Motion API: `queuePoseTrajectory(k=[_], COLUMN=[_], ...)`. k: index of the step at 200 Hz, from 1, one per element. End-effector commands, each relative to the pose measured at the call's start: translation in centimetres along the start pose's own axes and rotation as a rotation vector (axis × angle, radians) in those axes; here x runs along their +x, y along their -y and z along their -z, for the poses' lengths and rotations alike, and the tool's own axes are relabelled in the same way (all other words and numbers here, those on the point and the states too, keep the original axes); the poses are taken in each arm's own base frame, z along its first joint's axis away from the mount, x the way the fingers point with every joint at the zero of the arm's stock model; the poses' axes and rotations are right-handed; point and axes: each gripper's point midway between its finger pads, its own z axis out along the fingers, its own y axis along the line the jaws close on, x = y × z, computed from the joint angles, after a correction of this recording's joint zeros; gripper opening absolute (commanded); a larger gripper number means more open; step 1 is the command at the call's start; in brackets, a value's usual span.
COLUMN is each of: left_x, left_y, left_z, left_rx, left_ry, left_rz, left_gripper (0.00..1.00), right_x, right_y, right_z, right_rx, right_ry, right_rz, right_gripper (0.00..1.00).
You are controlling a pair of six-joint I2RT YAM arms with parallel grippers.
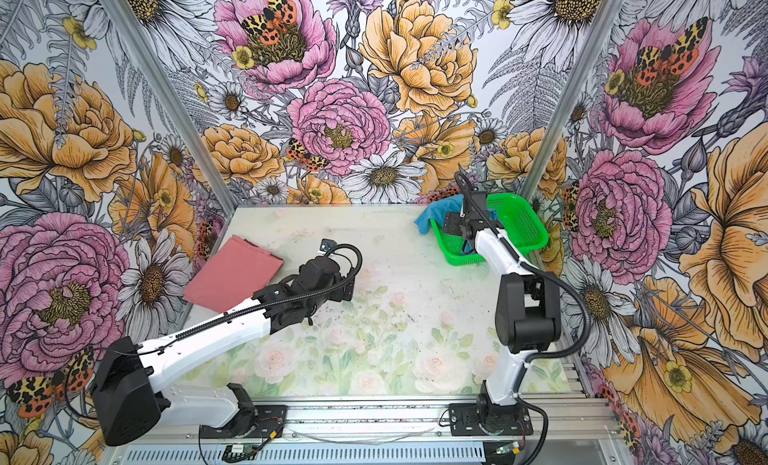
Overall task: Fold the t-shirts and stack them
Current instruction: 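Reach the right gripper into the green basket and grasp the blue t-shirt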
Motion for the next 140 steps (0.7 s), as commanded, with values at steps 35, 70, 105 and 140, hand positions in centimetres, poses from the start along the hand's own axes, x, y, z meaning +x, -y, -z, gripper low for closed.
queuePoseTrajectory(k=[35, 70, 105, 140], left_x=[2.8, 3.1, 2.5, 2.0], left_y=[1.5, 1.0, 0.5, -0.4], left_z=[1.7, 2.5, 3.6, 4.6], left_rx=[0.081, 0.089, 0.102, 0.098], left_ry=[-0.035, -0.021, 0.011, 0.049], left_rz=[0.034, 0.065, 0.079, 0.082], left_gripper=[0.99, 0.99, 0.99, 0.99], right_x=[-0.2, 0.4, 0.4, -5.2], right_y=[6.7, 9.8, 10.3, 8.8], right_z=[-5.3, -8.9, -11.8, -7.7], right_rx=[0.176, 0.257, 0.264, 0.218], right_ry=[-0.199, -0.27, -0.328, -0.191], right_rz=[-0.127, -0.174, -0.179, -0.157], right_gripper=[0.87, 0.86, 0.59, 0.04])
